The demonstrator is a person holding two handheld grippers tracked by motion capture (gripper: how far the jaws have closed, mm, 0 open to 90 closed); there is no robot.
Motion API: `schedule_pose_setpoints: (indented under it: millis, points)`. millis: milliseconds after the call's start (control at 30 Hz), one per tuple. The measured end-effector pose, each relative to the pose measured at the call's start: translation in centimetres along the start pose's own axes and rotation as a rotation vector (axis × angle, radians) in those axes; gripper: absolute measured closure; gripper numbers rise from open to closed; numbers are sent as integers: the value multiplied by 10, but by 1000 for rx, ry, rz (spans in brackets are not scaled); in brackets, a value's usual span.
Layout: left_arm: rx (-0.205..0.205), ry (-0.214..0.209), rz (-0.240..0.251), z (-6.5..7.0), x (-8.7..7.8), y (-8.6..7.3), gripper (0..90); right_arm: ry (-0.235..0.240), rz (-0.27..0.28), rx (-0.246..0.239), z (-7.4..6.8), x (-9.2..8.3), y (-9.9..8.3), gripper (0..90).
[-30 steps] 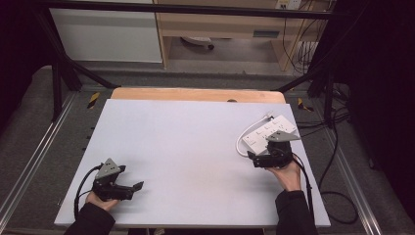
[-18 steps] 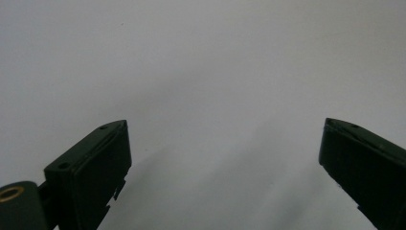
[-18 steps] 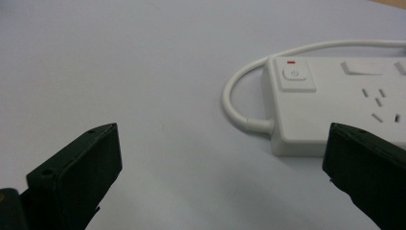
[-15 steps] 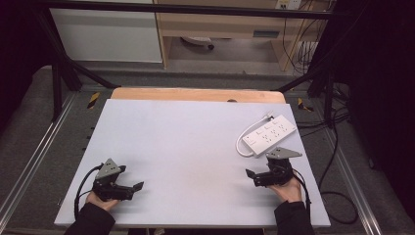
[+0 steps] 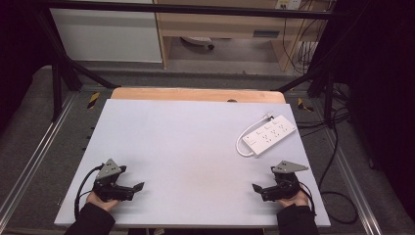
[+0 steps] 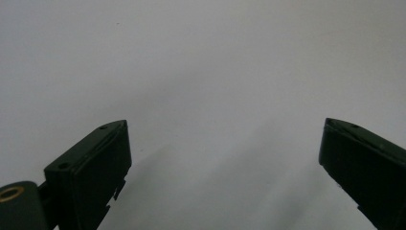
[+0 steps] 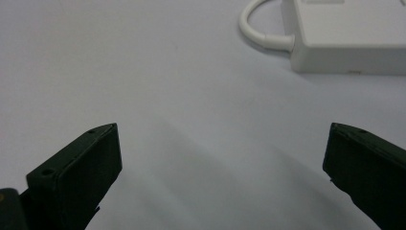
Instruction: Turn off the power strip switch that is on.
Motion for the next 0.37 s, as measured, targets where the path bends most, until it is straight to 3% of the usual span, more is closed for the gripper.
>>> schedule_pose_setpoints:
  millis: [367]
  points:
    - [3,1,-4,1,0,0,36,0,-1,4,2,0,-6,3]
Point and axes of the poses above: each handheld gripper's, and its own axes: x roughly forward along the jaws, y roughly out of its top, z roughly to its right, the point moved 4 cm from there along x, roughly forward along the jaws, and after that the axes turned 10 degrees about -y, right-handed, at the moved point
